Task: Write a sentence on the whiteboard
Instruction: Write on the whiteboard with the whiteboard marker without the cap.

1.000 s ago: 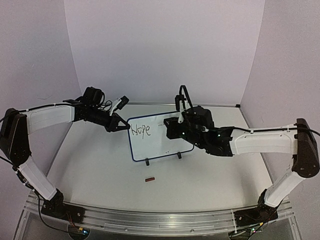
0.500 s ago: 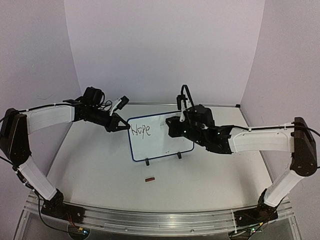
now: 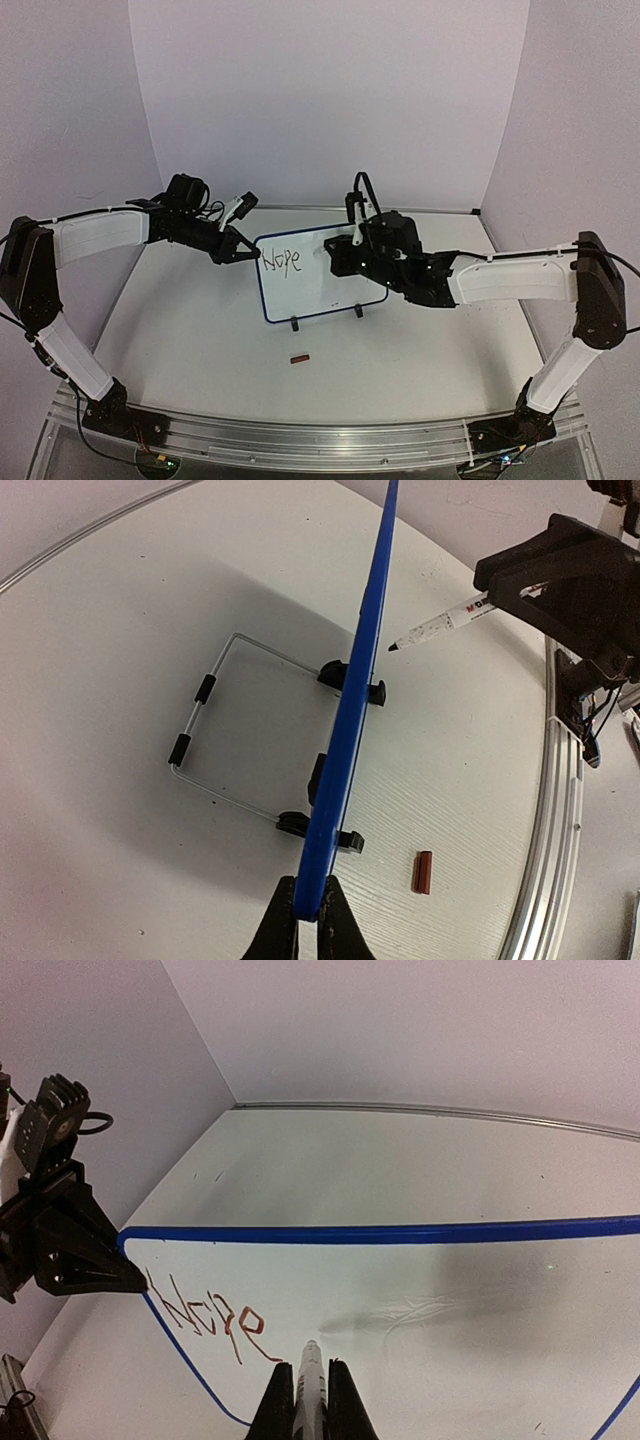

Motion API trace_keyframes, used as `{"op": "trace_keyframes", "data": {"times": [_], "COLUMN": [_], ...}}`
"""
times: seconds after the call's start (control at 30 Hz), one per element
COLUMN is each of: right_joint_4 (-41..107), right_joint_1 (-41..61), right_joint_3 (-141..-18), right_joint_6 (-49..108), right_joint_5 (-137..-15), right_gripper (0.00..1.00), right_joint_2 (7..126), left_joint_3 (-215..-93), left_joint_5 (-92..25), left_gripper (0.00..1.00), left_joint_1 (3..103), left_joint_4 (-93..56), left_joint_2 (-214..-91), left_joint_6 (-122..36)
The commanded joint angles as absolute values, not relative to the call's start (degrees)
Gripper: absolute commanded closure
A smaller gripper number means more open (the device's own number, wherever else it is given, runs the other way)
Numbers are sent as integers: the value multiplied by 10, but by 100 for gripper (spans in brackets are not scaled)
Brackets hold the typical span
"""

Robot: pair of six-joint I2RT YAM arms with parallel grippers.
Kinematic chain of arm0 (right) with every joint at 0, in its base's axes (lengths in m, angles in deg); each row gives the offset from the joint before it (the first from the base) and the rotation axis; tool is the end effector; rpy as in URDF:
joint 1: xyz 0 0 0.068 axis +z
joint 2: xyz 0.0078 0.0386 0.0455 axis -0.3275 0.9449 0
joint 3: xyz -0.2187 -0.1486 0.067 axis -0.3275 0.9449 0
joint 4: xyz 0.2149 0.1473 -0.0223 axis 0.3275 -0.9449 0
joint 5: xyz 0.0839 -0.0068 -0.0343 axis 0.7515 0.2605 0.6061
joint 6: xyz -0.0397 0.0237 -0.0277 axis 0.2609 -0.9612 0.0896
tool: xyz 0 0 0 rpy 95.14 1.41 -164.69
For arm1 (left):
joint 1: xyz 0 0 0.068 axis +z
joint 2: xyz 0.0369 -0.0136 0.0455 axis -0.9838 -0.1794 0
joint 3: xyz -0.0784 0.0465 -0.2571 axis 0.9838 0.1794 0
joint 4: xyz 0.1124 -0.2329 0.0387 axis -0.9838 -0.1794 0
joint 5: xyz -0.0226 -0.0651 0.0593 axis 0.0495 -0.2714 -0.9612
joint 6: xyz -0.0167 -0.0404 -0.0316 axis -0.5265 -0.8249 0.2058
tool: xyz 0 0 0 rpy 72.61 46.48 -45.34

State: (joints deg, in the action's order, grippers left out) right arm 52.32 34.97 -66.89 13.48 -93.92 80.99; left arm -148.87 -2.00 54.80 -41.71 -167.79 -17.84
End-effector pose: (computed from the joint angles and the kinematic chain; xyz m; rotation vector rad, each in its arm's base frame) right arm 0.2340 0.3122 0.2661 -0.3839 1.8505 0.7716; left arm 0.3031 -0.1656 0.2619 1.0701 2.0304 -0.9101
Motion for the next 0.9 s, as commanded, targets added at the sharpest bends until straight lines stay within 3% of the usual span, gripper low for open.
{"op": "trace_keyframes", "data": {"times": [0.0, 0.87], "right_joint_4": [549, 522], "right_joint_1": [349, 349], "right_joint_3": [-698, -694], "right_joint_6": [134, 105], "right_joint_5": [-941, -926], "right_gripper": [100, 100], "right_joint_2": [823, 857], "left_joint_3": [-1486, -1486], "left_joint_5": [-61, -60], "left_gripper": [100, 100], "left_joint_1": [546, 546], "left_joint_4": [-416, -417], "left_joint_2": [-1681, -1682], "left_joint_6": [-161, -160]}}
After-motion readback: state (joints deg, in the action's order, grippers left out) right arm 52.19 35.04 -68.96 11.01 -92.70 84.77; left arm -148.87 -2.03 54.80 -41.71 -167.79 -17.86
